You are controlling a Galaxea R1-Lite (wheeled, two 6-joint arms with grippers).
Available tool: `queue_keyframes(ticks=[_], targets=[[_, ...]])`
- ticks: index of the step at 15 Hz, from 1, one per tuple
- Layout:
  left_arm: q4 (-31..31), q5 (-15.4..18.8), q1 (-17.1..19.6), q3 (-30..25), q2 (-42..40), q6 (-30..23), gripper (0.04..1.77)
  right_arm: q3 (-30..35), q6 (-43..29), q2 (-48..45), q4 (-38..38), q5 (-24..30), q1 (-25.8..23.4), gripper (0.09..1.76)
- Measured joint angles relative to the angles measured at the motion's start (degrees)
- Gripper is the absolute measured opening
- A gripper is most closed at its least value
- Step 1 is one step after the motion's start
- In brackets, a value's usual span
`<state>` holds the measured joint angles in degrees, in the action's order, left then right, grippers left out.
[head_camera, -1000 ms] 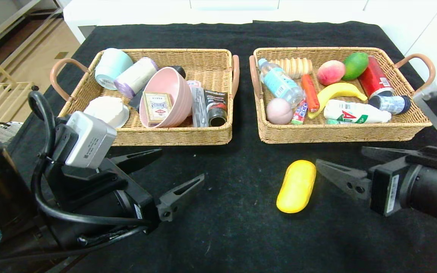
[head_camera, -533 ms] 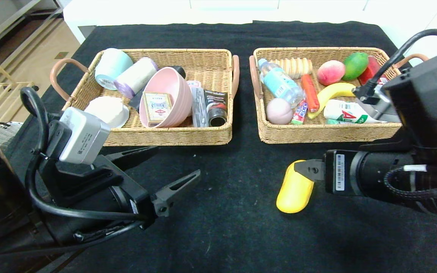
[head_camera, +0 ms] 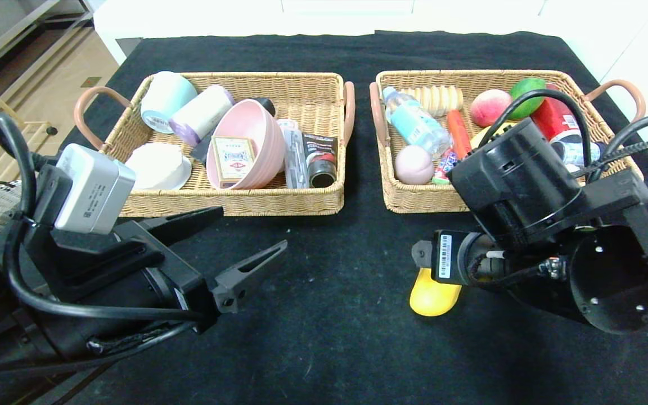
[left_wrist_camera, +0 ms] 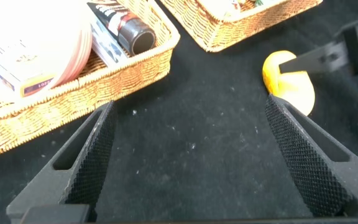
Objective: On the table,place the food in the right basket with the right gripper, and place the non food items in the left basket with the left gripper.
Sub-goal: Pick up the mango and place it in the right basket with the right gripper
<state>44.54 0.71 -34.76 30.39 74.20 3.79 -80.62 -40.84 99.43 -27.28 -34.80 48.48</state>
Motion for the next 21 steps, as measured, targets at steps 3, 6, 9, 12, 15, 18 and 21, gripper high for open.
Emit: queue_keyframes(ticks=[3, 6, 9, 12, 15, 18, 21], targets=[[0.0, 0.1, 0.1, 0.0, -0.2, 0.1, 1.72, -0.1, -1.2, 2.3, 0.0, -0.6, 0.0, 1.71], [0.0, 0.1, 0.1, 0.0, -0.2, 0.1, 1.72, -0.1, -2.2, 4.2, 0.0, -0.7, 0.3, 1.71], [0.0, 0.1, 0.1, -0.1, -0.3, 0.1, 1.72, -0.1, -2.5, 5.3, 0.0, -0.7, 0.3, 1.71], [0.0, 0.1, 0.0, -0.1, -0.3, 0.3, 1.72, -0.1, -3.2, 6.1, 0.0, -0.6, -0.3, 1.71], [0.0, 0.2, 0.0, -0.2, -0.3, 0.3, 1.72, -0.1, -3.2, 6.5, 0.0, -0.6, -0.4, 1.71], [0.1, 0.2, 0.0, -0.2, -0.4, 0.3, 1.72, 0.0, -4.2, 6.7, 0.0, -0.6, -0.4, 1.18], [0.0, 0.2, 0.0, -0.2, -0.3, 0.3, 1.72, 0.0, -4.4, 7.1, 0.2, -0.7, -0.5, 1.02]])
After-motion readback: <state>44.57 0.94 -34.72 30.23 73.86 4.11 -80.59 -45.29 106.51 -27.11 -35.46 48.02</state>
